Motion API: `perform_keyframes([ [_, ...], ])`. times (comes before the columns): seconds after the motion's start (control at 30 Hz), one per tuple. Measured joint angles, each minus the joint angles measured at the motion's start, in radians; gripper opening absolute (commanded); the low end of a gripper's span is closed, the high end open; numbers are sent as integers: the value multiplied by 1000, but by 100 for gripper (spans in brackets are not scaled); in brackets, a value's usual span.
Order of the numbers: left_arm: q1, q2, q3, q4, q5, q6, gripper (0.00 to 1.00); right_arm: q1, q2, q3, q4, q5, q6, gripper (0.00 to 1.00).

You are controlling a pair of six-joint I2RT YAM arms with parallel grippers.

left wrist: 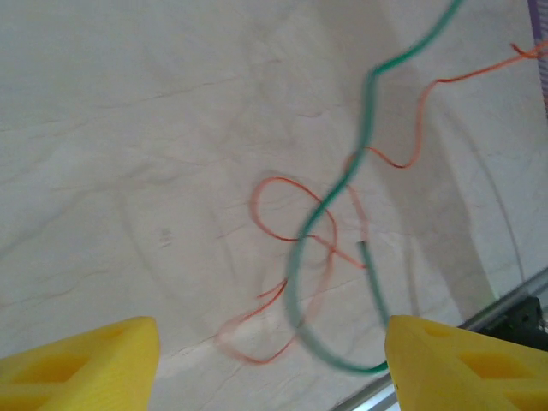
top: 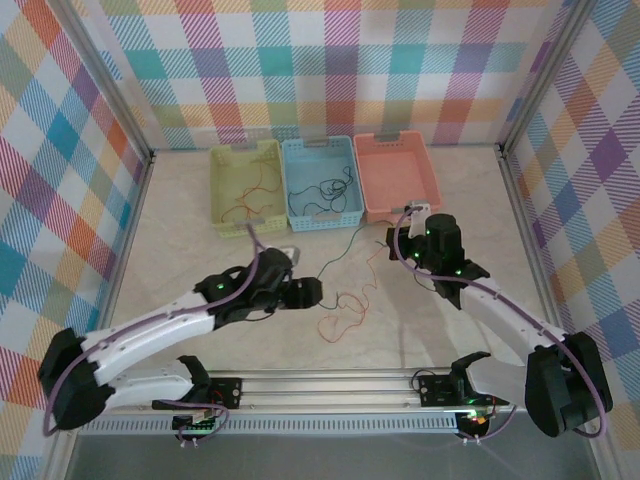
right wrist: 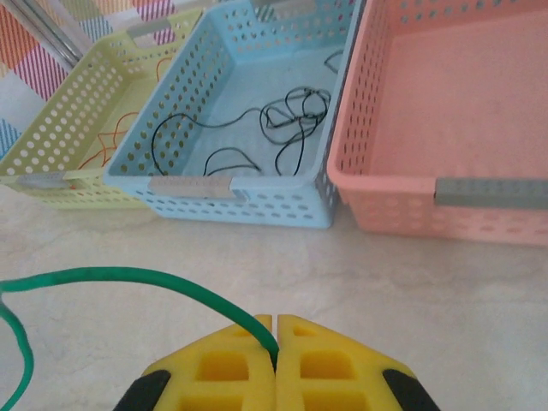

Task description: Untangle the cables

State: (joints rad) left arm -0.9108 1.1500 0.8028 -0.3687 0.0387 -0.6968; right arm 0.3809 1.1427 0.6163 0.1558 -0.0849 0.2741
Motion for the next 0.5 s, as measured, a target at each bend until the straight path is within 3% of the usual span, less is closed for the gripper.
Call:
perform_keyframes([
  [0.2,-95,255,211,98,66,89,70,0,26,11,-16,-30,82,0],
  [0.5,-111,515,398,167,5,198,72,0,40,12,-23,-48,131,0],
])
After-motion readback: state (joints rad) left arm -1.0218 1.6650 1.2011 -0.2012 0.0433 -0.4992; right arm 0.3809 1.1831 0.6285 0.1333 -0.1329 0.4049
